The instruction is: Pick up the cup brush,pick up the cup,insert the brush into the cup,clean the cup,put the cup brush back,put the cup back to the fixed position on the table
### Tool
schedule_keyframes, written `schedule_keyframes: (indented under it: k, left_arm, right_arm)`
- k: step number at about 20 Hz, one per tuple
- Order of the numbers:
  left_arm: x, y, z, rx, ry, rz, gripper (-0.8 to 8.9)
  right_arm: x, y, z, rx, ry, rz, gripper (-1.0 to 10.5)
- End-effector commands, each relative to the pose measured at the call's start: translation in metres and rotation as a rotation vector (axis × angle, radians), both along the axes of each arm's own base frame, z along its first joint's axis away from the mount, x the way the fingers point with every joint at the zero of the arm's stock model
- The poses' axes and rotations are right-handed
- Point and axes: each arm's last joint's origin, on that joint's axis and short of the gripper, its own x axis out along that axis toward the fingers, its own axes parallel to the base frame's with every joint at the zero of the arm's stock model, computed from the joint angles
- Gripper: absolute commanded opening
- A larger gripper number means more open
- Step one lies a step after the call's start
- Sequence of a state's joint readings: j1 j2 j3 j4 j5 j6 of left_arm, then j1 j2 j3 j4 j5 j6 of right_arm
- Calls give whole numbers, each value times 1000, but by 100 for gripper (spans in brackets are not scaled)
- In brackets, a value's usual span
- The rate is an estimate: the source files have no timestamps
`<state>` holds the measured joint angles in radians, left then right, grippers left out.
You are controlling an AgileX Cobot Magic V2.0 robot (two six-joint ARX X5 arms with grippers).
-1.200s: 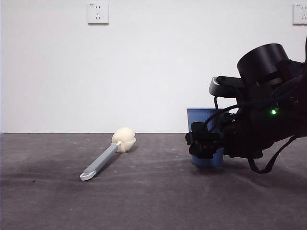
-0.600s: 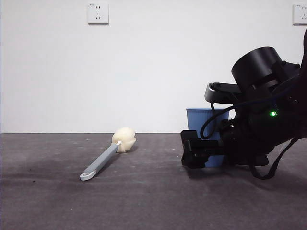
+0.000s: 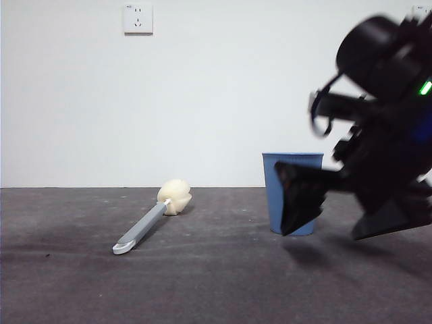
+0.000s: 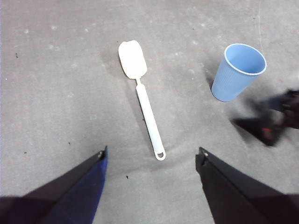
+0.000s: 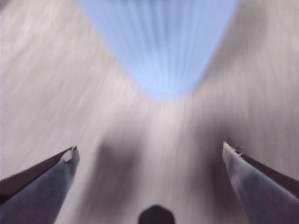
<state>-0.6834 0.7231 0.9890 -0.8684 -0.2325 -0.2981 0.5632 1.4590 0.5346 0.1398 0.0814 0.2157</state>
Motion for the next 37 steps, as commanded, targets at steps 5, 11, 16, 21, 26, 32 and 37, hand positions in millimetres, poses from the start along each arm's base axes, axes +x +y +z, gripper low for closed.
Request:
schedule_keyframes:
  k: [5, 11, 16, 21, 26, 32, 37]
  left_arm:
    - [-4, 2, -6, 71, 45, -29, 315]
    - [-6, 2, -9, 64, 89, -79, 315]
    - [-8, 0, -10, 44, 117, -157, 315]
    - [-10, -1, -11, 19, 159, -215, 314]
    - [-11, 0, -12, 16, 175, -229, 314]
    - [-11, 0, -12, 20, 179, -229, -4]
    - [-11, 0, -12, 21, 178, -229, -5]
  right_arm:
    - [-60, -26, 72, 160, 19, 104, 535]
    - [-110, -59, 146, 137, -20, 158, 535]
    - [-129, -68, 193, 147, 7, 281, 533]
    - [-136, -73, 211, 166, -11, 305, 532]
    - [-138, -73, 208, 150, 23, 301, 531]
    - [-138, -74, 207, 145, 37, 299, -12]
    - [-138, -74, 208, 146, 33, 297, 1]
